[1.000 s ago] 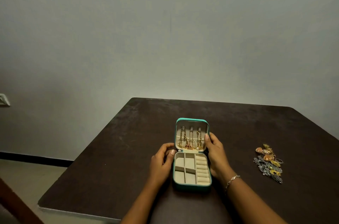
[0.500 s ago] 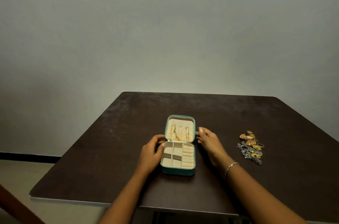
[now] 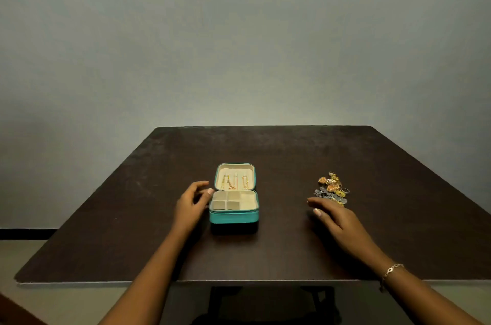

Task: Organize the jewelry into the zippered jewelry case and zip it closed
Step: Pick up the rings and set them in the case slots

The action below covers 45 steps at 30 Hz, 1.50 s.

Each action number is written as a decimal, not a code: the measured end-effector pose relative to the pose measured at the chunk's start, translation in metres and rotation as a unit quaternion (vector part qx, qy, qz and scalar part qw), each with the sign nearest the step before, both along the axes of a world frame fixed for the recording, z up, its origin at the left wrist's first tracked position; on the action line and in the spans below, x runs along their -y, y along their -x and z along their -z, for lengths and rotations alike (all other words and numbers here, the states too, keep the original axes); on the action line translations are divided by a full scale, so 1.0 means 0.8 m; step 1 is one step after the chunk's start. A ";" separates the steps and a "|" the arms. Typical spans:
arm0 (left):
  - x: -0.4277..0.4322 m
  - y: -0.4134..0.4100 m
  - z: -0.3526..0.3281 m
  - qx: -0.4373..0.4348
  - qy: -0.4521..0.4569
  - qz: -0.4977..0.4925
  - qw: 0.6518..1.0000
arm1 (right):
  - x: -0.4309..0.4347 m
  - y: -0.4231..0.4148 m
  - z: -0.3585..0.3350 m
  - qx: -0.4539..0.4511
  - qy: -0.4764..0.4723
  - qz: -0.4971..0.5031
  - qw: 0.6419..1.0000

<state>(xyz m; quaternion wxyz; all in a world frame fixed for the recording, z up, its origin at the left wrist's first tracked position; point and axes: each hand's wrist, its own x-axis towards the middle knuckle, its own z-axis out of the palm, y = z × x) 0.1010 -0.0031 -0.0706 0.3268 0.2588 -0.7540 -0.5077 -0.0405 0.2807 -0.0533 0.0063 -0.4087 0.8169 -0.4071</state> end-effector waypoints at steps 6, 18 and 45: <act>-0.010 0.010 -0.035 -0.105 -0.003 -0.037 0.994 | -0.035 0.027 -0.001 -0.027 0.048 0.077 0.996; -0.157 0.099 -0.070 -0.141 0.173 0.106 0.969 | -0.036 0.086 0.018 -0.029 -0.030 0.178 0.983; -0.196 0.146 0.006 -0.013 0.241 0.158 0.958 | -0.036 0.105 0.019 0.023 0.116 0.173 0.978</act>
